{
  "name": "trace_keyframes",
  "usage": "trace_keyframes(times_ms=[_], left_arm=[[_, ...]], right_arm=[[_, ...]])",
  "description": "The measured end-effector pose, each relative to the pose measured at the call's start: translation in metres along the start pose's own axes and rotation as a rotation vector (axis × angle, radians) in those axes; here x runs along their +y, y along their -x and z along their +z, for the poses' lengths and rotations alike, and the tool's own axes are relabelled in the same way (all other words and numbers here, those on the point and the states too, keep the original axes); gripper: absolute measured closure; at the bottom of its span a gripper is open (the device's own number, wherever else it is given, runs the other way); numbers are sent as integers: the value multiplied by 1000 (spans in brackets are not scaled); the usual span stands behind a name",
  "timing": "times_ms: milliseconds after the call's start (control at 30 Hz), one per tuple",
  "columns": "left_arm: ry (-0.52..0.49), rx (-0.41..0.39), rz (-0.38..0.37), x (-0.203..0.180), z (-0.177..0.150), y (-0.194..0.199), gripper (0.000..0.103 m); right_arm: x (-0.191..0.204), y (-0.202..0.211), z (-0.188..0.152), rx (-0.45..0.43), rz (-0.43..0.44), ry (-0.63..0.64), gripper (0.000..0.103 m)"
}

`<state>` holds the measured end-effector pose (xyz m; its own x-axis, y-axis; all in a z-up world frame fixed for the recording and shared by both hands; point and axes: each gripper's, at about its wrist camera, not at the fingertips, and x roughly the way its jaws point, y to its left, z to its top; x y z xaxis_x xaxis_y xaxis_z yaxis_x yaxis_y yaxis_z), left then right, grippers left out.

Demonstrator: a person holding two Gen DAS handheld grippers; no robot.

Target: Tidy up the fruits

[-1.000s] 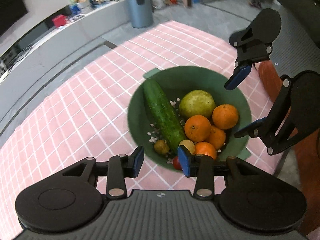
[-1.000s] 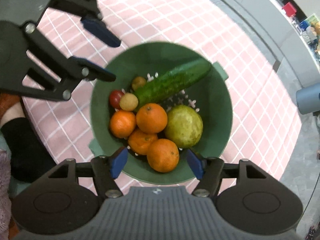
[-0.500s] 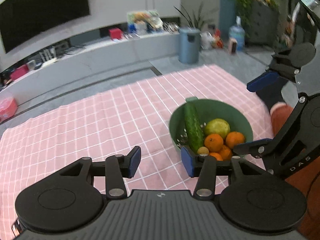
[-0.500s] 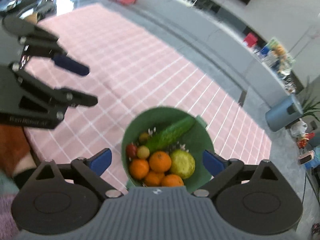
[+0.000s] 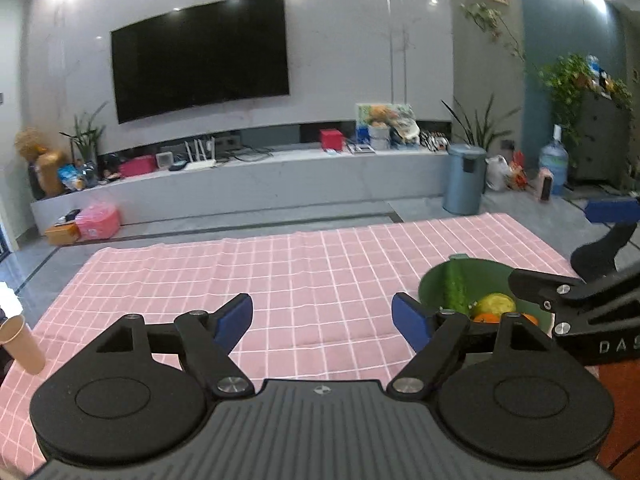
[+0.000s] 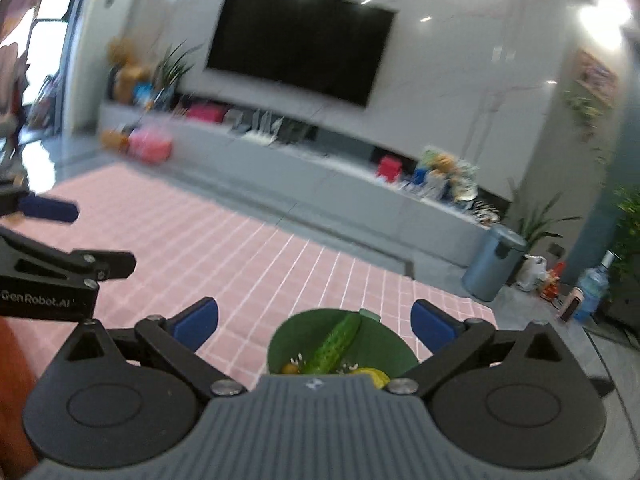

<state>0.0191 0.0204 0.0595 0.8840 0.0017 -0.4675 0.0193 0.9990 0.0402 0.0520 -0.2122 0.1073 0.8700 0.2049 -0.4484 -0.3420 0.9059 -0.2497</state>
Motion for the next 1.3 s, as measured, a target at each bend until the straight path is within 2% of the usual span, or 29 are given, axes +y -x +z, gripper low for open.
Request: trace_keyframes(times_ms=[200, 367, 600, 800, 1033, 1300], left_arm=[[28, -2, 58, 3, -13, -4, 10], [50, 26, 77, 8, -26, -10, 10], [75, 142, 73, 7, -45, -32, 10], [51, 206, 60, 1, -54, -41, 10], [38, 226, 60, 1, -58, -41, 10], [32, 224, 63, -1, -53, -38, 10]], right_arm=[[24, 18, -23, -101, -86, -93, 5], [35, 15, -41, -117, -106, -122, 5], [39, -11, -61, -33, -82, -132, 5], [39, -26, -73, 19, -61, -166, 5], [33, -32, -80, 44, -56, -242, 5], [31, -30, -81, 33, -45, -252, 5]])
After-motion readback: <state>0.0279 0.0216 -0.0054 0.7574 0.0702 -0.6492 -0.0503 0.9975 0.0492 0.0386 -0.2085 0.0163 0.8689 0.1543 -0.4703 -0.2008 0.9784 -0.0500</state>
